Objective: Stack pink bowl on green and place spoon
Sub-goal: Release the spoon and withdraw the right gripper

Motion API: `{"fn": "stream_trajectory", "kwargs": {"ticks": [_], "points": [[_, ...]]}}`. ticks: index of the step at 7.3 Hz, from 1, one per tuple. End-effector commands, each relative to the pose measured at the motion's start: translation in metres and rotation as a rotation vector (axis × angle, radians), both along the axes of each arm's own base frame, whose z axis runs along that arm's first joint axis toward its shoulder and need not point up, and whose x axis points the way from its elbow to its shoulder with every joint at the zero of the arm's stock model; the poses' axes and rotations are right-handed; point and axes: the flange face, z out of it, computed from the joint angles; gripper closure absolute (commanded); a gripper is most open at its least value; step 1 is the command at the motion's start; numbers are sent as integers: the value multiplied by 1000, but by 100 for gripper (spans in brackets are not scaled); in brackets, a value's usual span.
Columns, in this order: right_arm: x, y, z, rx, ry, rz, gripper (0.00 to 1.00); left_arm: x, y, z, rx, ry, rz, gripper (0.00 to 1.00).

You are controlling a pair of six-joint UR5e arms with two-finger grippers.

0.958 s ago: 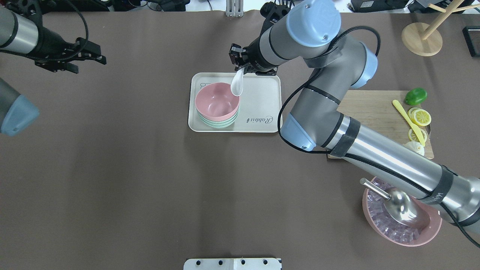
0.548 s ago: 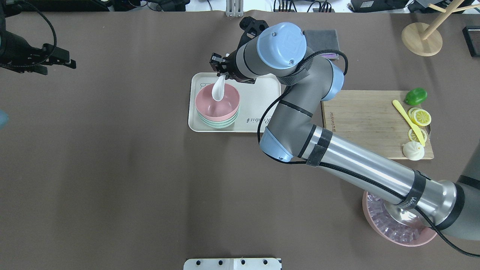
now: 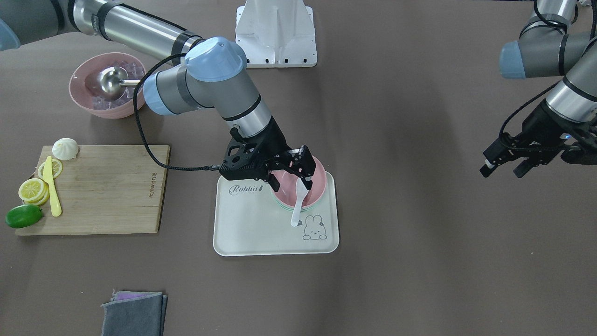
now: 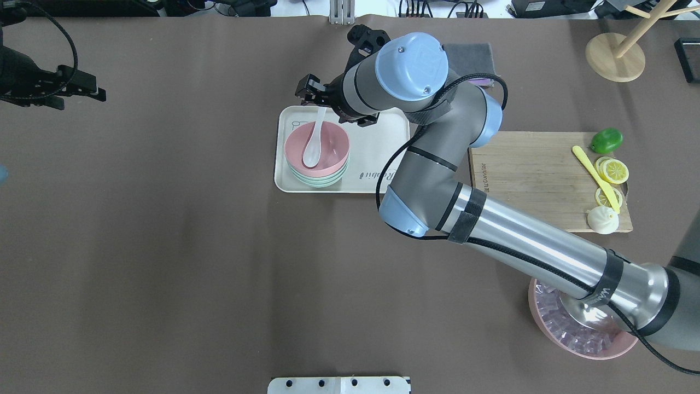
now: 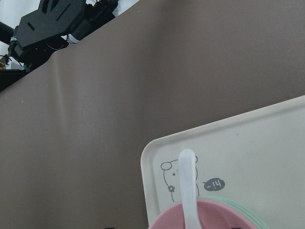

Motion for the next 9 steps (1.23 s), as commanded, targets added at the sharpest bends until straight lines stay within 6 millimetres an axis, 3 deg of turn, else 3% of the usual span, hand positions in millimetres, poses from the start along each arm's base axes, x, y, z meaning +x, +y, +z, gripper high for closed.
{"fn": "stream_trajectory", "kwargs": {"ticks": [1, 3, 4, 5, 7, 9], "points": [[106, -31, 31, -50, 55, -80, 0, -10, -3, 1, 3, -8, -22, 2], [233, -43, 116, 62, 368, -174, 0, -61, 12, 43, 32, -92, -14, 2], [284, -50, 158, 96, 512, -256, 0, -93, 24, 83, 13, -155, -14, 2], [326, -57, 206, 107, 610, -345, 0, -119, 26, 92, 33, -178, -23, 2], [416, -34, 320, 33, 587, -429, 0, -132, 49, 121, -8, -189, -19, 2], [505, 23, 434, 5, 497, -510, 0, -147, 57, 158, -17, -227, 16, 2]]}}
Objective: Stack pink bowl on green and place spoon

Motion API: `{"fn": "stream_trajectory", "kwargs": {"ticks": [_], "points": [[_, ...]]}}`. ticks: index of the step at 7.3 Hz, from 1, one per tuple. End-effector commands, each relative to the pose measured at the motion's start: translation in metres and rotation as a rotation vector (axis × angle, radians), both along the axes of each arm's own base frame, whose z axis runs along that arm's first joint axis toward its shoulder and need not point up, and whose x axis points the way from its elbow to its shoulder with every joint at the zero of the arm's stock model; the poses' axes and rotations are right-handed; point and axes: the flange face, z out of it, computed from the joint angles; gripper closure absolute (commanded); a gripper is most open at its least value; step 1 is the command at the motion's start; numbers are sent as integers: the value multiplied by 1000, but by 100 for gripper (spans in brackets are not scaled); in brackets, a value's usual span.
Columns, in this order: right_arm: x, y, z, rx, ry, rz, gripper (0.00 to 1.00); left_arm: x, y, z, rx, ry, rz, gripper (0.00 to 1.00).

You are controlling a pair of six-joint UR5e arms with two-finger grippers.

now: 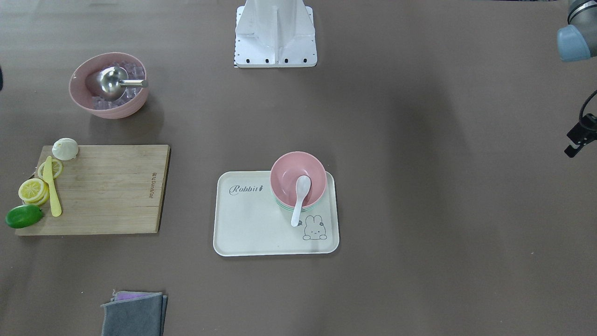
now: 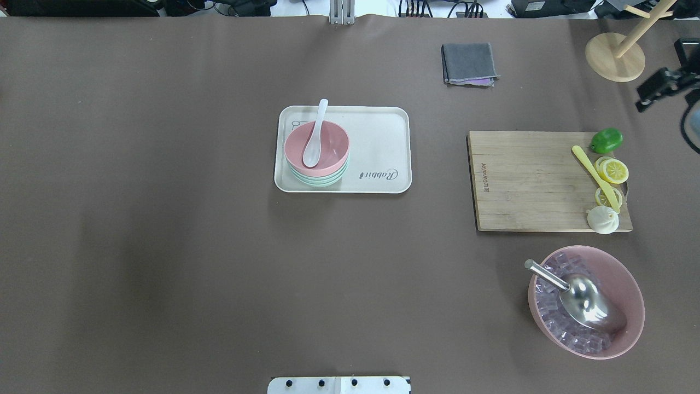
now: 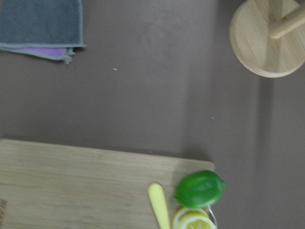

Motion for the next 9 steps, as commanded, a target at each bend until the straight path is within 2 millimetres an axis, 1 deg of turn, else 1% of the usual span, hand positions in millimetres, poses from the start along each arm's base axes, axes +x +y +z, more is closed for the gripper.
{"fn": "stream_trajectory", "kwargs": {"ticks": [1, 2, 3, 4, 5, 6, 7, 8, 9], "points": [[86, 68, 113, -98, -108, -17, 0, -11, 10, 34, -26, -29, 21, 2], [111, 88, 136, -87, -121, -22, 0, -10, 8, 45, -42, -41, 23, 2], [124, 95, 141, -81, -118, -12, 0, -10, 7, 65, -80, -51, 25, 2], [126, 105, 150, -101, -121, -3, 0, -13, 15, 99, -142, -58, 29, 2], [127, 110, 155, -110, -123, 1, 0, -26, 17, 110, -125, -74, 51, 2], [127, 111, 155, -101, -123, 3, 0, -50, 41, 125, -102, -50, 109, 2], [127, 111, 155, -104, -124, 7, 0, -71, 47, 120, -99, 46, 104, 2], [127, 110, 155, -103, -124, 8, 0, -95, 45, 105, -122, 110, 66, 2], [127, 110, 153, -103, -130, 9, 0, -95, 43, 75, -158, 112, 64, 2]]}}
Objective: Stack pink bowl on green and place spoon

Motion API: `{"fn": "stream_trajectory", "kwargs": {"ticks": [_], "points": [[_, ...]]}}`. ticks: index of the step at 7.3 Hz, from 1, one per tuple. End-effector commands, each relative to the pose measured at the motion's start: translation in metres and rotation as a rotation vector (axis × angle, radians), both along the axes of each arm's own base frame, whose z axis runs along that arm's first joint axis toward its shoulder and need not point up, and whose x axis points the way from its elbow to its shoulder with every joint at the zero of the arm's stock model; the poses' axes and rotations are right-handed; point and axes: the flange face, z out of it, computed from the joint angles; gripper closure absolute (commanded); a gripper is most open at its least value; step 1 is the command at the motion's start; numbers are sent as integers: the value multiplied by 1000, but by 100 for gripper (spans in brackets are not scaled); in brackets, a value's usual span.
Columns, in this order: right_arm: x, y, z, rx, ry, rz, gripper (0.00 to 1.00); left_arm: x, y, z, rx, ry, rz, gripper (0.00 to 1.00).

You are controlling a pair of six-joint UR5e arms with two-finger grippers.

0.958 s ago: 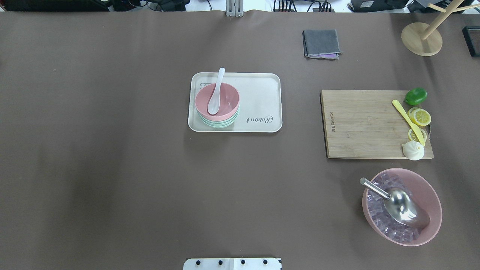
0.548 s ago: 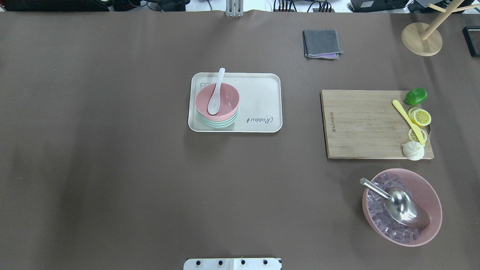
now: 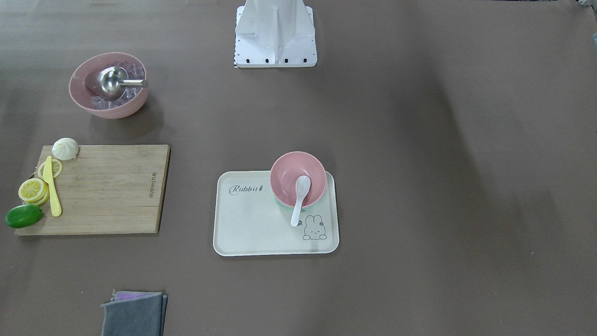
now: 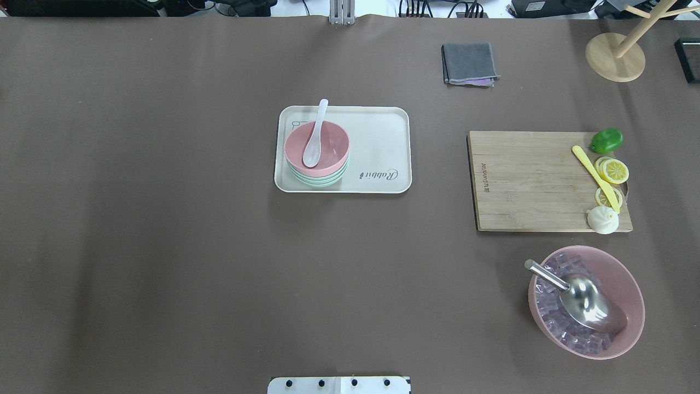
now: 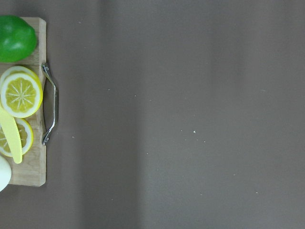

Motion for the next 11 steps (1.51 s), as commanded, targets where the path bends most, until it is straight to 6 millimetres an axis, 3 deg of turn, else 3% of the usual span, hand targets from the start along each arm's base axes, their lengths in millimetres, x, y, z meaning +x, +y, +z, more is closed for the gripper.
{"fn": "stream_trajectory", "kwargs": {"ticks": [1, 3, 4, 7, 8, 10, 11], "points": [[-1, 1, -1, 0, -14, 1, 0, -11, 1, -50, -51, 24, -13, 2], [0, 0, -4, 5, -16, 5, 0, -7, 0, -60, -31, 13, -4, 2], [0, -1, -5, 7, -15, 7, 0, 7, -2, -60, -30, 9, 24, 2], [0, -3, -8, 7, -15, 11, 0, 17, -4, -53, -16, -62, 49, 2], [0, -3, -8, 8, -15, 11, 0, 11, 1, -49, 22, -73, 90, 2], [0, -4, -12, 14, -18, 12, 0, 5, 7, -60, -4, -84, 134, 2], [0, -4, -14, 18, -27, 15, 0, -11, 13, -62, -16, -88, 144, 2]]}}
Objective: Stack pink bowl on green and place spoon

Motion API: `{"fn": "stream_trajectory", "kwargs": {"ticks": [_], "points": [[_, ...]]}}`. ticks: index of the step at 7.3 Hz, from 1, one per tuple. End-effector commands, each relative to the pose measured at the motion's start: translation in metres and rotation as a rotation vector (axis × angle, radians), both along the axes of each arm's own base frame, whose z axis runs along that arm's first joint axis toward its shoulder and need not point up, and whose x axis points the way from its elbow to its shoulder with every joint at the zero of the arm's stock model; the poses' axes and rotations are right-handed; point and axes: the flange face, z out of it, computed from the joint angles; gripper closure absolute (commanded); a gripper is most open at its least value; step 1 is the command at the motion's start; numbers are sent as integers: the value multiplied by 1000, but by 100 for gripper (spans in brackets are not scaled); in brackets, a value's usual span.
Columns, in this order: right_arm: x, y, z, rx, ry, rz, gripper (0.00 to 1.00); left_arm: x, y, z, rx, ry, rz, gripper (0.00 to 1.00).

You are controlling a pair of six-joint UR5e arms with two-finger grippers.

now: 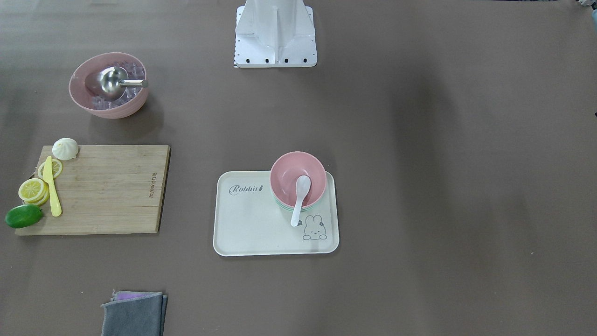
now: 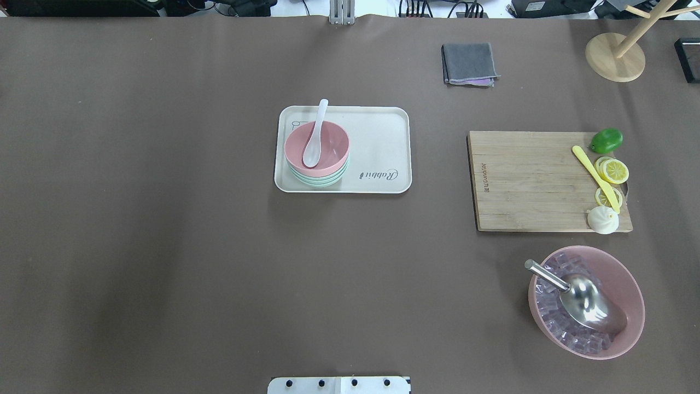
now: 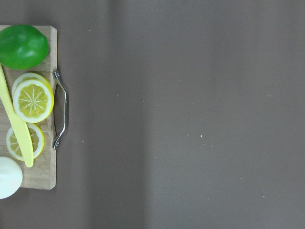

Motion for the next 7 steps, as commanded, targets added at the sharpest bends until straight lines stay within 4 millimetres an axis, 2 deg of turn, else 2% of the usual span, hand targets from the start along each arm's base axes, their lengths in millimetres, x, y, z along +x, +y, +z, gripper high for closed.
{"fn": "stream_trajectory", "kwargs": {"ticks": [1, 4, 7], "points": [[1, -1, -4, 6, -17, 8, 0, -15, 8, 3, -40, -6, 20, 2], [1, -3, -16, 0, -18, 32, 0, -17, 21, 22, -76, 5, 17, 2], [1, -3, -17, 3, -18, 32, 0, -19, 21, 21, -73, 4, 13, 2]]}}
